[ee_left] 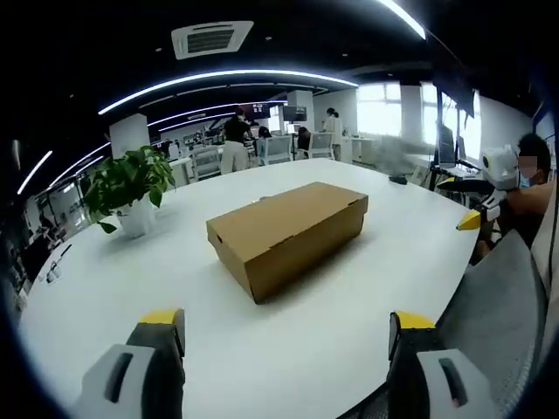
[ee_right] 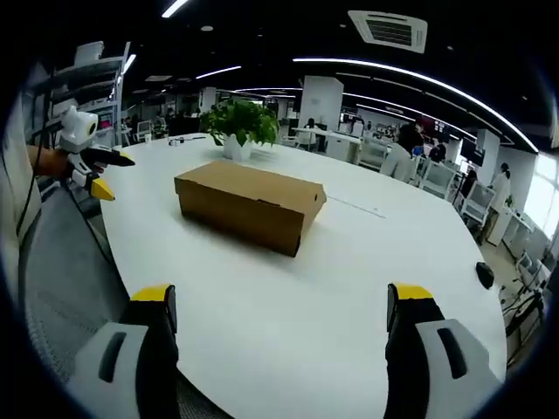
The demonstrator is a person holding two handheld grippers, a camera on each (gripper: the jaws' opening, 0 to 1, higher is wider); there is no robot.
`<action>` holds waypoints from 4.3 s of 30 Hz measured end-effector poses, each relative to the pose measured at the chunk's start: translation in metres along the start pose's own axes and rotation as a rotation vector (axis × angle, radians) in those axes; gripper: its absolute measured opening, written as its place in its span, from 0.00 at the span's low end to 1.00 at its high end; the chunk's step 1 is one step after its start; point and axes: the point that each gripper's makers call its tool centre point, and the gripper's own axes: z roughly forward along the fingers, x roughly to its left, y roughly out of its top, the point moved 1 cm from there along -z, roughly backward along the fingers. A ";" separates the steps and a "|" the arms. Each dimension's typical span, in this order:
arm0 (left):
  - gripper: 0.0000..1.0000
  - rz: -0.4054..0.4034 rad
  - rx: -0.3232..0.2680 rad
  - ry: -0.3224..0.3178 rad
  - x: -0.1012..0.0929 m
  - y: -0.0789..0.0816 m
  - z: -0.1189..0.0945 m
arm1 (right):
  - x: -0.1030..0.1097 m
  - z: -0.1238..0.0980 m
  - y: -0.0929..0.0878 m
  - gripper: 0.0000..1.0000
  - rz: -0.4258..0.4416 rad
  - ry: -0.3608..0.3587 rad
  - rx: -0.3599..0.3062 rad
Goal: Operate the shoe box by opening the lid, removing the specified soft item, and placing it in the target area until the item is outside and the box remains undamaged.
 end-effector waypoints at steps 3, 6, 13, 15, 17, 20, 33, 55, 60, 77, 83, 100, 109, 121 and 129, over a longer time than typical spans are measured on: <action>0.99 -0.001 -0.002 -0.001 0.000 0.001 0.000 | 0.001 0.001 0.000 0.96 -0.002 0.003 0.000; 0.99 0.000 -0.005 -0.002 0.000 0.001 0.000 | 0.002 0.001 0.000 0.96 -0.004 0.004 -0.001; 0.99 -0.005 -0.010 0.001 0.001 0.002 0.000 | 0.000 0.000 -0.001 0.96 -0.005 0.000 -0.002; 0.99 -0.007 -0.011 0.002 0.001 0.001 0.000 | -0.001 0.000 -0.001 0.96 -0.006 -0.003 -0.001; 0.99 -0.009 -0.014 0.004 0.001 0.002 0.000 | -0.002 -0.001 -0.001 0.96 -0.004 -0.005 -0.003; 0.99 -0.009 -0.014 0.003 0.000 0.002 0.001 | -0.002 -0.001 -0.001 0.96 -0.006 -0.007 -0.002; 0.98 -0.010 -0.022 0.004 0.000 0.004 0.001 | -0.002 0.001 0.003 0.96 -0.013 -0.005 -0.008; 0.98 -0.023 -0.028 -0.002 0.000 0.006 0.002 | -0.002 0.000 0.002 0.96 -0.015 0.003 -0.006; 1.00 -0.025 -0.032 -0.003 0.003 0.005 0.003 | -0.002 -0.001 0.003 0.96 -0.017 0.009 -0.005; 1.00 -0.022 -0.027 0.006 0.009 0.004 0.007 | -0.003 0.003 0.004 0.96 -0.036 0.025 0.000; 0.99 -0.013 -0.013 0.010 0.007 0.005 0.012 | -0.008 0.008 0.007 0.96 -0.028 0.030 0.003; 0.94 -0.016 -0.004 0.008 0.000 0.017 0.035 | -0.026 0.024 0.009 0.94 -0.031 0.063 0.023; 0.90 -0.017 0.015 0.015 0.005 0.016 0.048 | -0.033 0.035 0.005 0.89 -0.072 0.100 0.044; 0.78 -0.058 0.017 0.005 0.011 0.018 0.067 | -0.044 0.058 0.008 0.77 -0.133 0.163 0.048; 0.76 -0.055 0.029 0.032 0.015 0.017 0.081 | -0.044 0.078 0.010 0.70 -0.145 0.208 0.043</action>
